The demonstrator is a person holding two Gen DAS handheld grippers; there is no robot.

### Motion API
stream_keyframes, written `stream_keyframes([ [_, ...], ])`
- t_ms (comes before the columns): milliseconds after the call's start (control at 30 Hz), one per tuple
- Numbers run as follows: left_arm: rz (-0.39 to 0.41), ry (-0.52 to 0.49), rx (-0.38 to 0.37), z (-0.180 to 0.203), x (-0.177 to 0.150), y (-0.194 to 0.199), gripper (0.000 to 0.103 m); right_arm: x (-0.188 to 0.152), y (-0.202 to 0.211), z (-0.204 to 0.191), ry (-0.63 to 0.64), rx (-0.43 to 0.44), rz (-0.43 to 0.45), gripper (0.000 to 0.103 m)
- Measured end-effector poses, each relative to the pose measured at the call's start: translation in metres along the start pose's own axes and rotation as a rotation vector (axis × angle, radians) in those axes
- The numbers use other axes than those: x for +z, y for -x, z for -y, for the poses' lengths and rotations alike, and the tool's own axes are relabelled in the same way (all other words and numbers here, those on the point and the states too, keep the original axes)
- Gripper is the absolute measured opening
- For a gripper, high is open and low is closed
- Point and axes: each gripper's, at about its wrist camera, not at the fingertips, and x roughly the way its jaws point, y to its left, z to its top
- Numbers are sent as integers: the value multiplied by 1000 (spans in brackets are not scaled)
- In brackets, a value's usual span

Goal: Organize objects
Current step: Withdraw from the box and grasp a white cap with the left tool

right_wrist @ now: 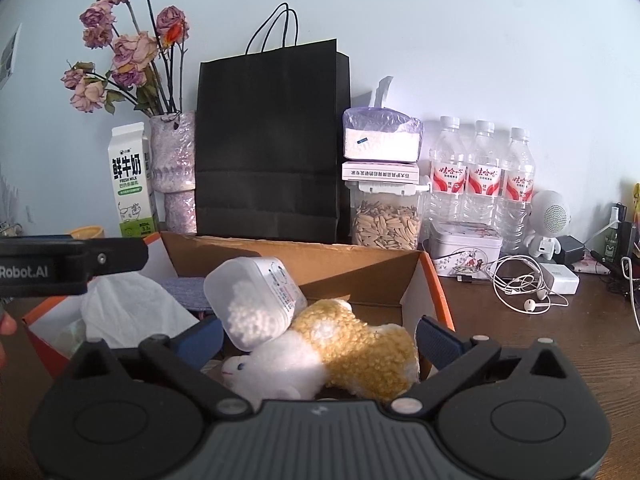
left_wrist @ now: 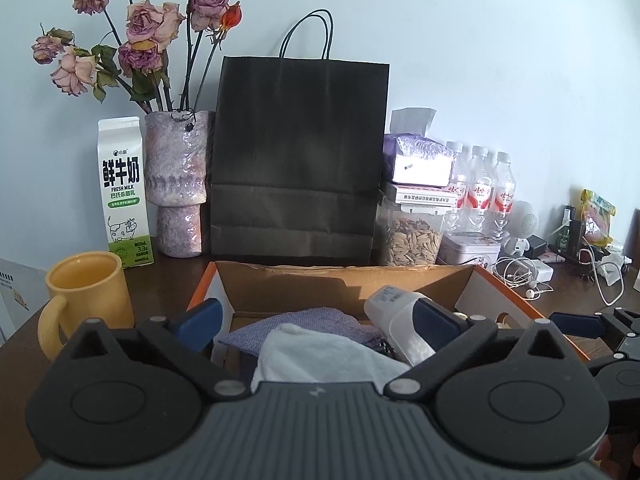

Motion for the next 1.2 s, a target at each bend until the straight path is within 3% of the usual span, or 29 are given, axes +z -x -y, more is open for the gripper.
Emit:
stream_keyframes([
  [733,-65,-34,-35,16,-53,78,103,-38,82,11,17,-22,5,103],
  [1200,-262,-118,-55,53,-90,42,101,-59,102,30,8,-30,-26,103],
])
